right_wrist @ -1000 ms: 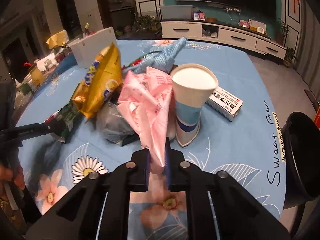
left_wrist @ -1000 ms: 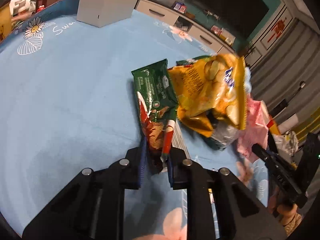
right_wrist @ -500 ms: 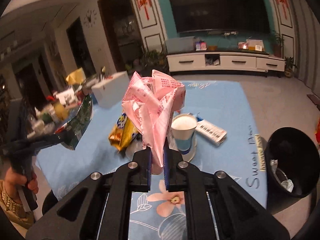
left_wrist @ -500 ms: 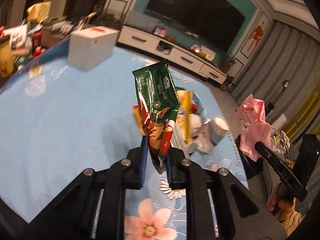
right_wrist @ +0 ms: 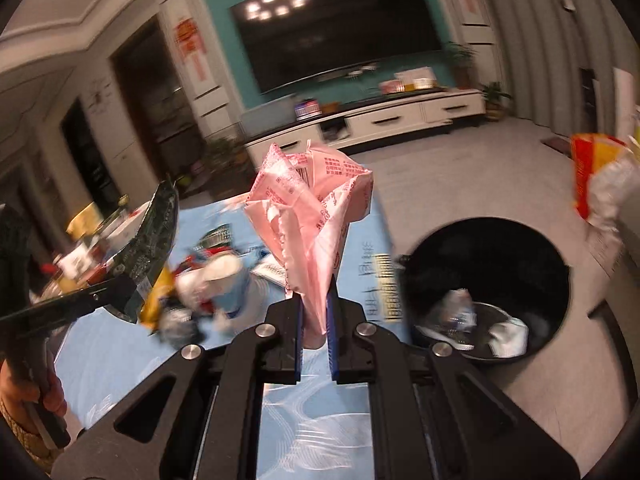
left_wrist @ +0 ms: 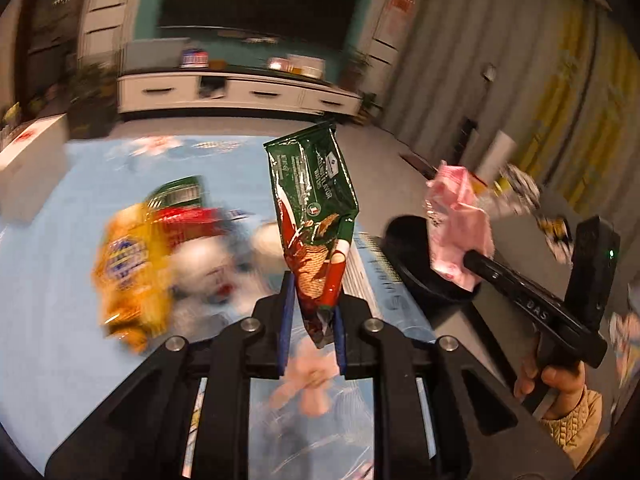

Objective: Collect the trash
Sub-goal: 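Lift both items over the black bin and open both grippers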

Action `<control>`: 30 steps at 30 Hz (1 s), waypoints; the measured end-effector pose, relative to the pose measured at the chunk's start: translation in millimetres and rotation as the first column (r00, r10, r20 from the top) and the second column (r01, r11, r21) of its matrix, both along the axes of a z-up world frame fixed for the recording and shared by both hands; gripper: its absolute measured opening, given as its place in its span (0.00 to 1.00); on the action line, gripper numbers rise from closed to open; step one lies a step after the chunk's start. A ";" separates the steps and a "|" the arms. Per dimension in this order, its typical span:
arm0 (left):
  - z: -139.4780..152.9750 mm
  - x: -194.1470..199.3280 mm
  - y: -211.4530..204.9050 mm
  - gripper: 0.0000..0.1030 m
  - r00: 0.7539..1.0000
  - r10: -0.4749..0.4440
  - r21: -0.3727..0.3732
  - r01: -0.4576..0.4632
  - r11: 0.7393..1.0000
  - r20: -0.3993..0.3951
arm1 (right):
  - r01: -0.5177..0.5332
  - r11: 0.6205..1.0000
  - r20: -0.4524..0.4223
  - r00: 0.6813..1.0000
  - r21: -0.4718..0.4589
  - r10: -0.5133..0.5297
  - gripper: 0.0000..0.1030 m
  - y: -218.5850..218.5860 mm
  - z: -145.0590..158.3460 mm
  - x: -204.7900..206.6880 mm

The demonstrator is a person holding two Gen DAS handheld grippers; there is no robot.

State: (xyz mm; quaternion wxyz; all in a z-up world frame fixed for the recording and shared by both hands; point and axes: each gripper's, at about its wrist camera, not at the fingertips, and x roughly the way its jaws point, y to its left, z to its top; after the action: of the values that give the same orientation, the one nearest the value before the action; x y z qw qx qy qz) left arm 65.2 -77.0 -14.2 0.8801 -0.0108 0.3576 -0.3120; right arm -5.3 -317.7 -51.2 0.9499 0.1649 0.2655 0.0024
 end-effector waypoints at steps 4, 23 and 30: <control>-5.2 9.5 -71.1 0.18 0.991 -0.131 0.029 0.131 0.991 -0.006 | 0.095 0.995 -0.013 0.995 0.026 -0.095 0.10 -36.4 -10.9 -10.3; -77.8 64.2 -244.8 0.64 0.942 -0.296 0.124 0.316 0.941 -0.156 | 0.325 0.937 -0.192 0.935 0.127 -0.298 0.42 -136.2 -90.7 2.7; -74.3 68.4 -212.9 0.88 0.959 -0.241 0.096 0.257 0.962 -0.151 | 0.322 0.937 -0.174 0.939 0.138 -0.297 0.58 -133.3 -86.6 -5.4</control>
State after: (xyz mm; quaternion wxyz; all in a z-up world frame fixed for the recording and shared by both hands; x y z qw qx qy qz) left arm 133.6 -289.9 -88.5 0.8060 0.0634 0.4334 -0.3981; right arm -10.7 -451.1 -137.8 0.8987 0.2824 0.3058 -0.1380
